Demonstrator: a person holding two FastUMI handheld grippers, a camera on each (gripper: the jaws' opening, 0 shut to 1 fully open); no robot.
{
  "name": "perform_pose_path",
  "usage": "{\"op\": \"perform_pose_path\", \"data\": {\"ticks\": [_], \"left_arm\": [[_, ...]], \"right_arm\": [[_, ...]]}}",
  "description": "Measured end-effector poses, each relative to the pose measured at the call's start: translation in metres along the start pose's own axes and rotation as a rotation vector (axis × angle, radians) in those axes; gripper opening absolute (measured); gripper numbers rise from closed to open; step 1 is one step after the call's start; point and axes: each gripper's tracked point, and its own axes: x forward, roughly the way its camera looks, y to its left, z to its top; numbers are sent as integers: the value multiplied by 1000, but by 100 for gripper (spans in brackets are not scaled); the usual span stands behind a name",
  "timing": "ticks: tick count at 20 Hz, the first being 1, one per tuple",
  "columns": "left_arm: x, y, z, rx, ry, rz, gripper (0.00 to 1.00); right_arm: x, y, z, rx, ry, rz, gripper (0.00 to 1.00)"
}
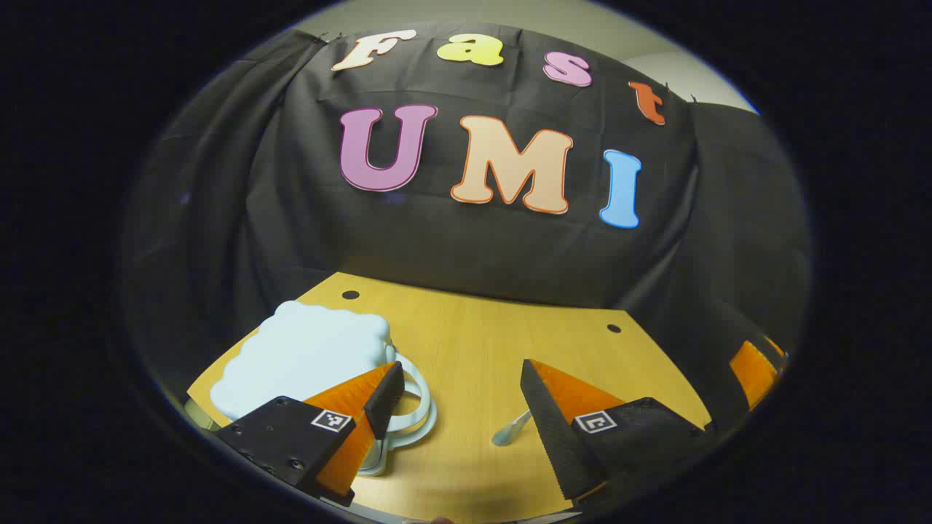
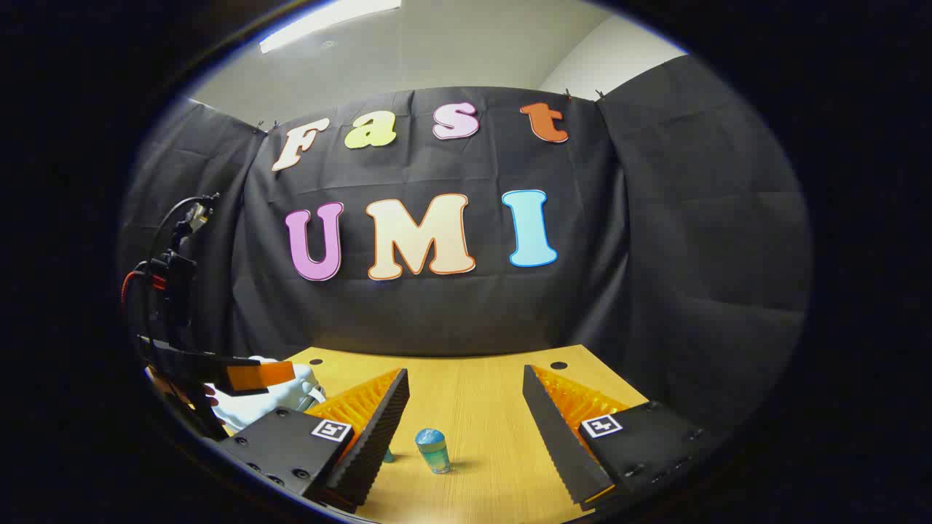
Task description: First open the suitcase, pack the skin care products into it, and then close the suitcase.
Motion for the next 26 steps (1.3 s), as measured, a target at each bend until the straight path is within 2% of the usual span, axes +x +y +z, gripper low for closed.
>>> {"op": "perform_pose_path", "data": {"ticks": [7, 8, 12, 16, 18, 20, 26], "left_arm": [[8, 1, -13, -31, 99, -68, 95], [10, 3, -17, -49, 121, -72, 93], [23, 20, -23, -57, 212, -68, 95], [47, 27, -31, -105, 327, -104, 95], [59, 33, -36, -142, 384, -94, 91], [73, 41, -45, -159, 430, -79, 94], [104, 51, -69, -155, 563, -49, 88]], "right_arm": [[3, 15, -15, -20, 33, 44, 98], [4, 16, -16, -25, 35, 48, 98], [5, 18, -24, -48, 51, 63, 98], [6, 16, -33, -42, 76, 65, 98], [6, 13, -35, -26, 83, 62, 98], [5, 10, -36, -22, 88, 51, 98], [4, 1, -40, -34, 100, 23, 98]]}}
